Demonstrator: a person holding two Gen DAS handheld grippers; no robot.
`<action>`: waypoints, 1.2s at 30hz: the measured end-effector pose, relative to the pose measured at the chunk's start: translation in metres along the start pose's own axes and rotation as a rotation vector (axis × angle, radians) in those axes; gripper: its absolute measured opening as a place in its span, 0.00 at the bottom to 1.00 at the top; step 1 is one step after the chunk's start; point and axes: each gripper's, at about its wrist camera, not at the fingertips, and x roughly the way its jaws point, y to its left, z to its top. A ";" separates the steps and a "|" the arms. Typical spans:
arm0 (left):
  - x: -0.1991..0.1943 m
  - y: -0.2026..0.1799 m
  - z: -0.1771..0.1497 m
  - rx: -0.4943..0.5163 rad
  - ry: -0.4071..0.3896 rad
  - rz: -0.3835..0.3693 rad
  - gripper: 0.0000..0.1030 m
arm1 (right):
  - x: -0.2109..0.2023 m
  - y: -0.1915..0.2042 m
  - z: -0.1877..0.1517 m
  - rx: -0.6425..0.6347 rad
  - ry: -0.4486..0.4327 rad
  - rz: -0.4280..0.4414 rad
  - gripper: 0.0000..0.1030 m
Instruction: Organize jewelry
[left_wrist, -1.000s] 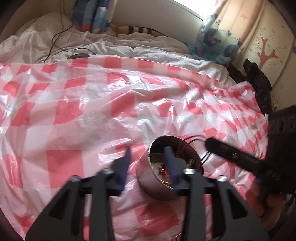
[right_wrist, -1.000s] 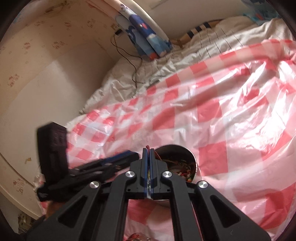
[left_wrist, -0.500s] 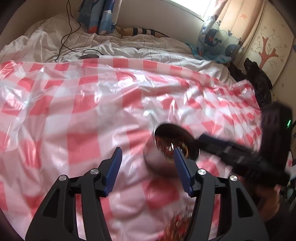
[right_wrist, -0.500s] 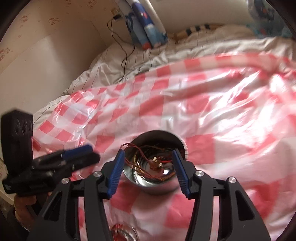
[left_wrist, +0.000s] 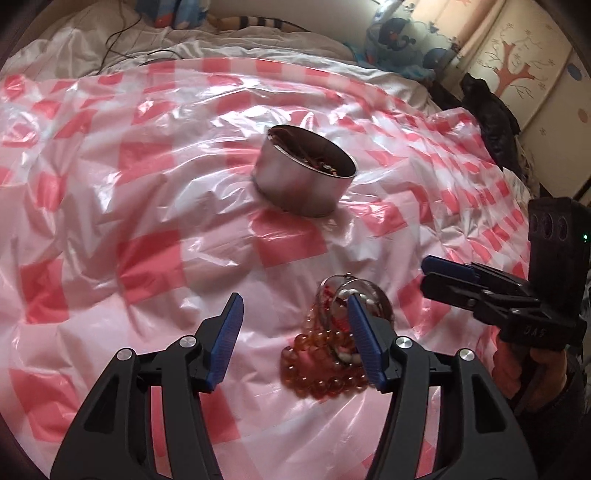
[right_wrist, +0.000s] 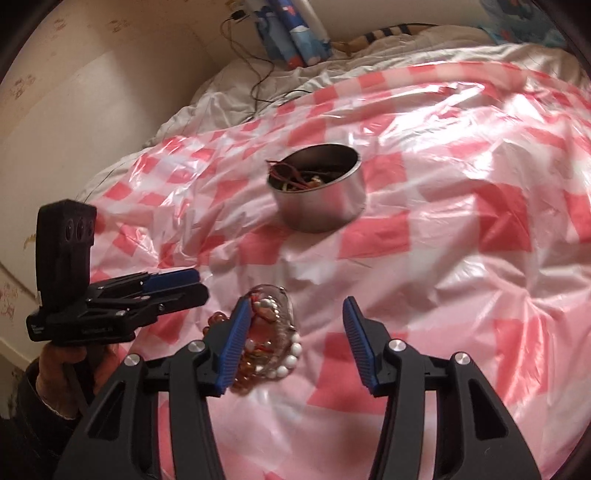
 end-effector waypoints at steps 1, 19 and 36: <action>0.001 -0.001 0.000 0.008 0.006 -0.007 0.54 | 0.003 0.002 -0.001 -0.006 0.009 0.005 0.47; 0.009 -0.033 -0.017 0.325 0.119 -0.005 0.56 | 0.032 0.020 -0.013 -0.121 0.083 -0.051 0.21; 0.013 -0.031 -0.014 0.321 0.129 -0.013 0.11 | 0.018 0.018 -0.005 -0.139 0.013 -0.135 0.04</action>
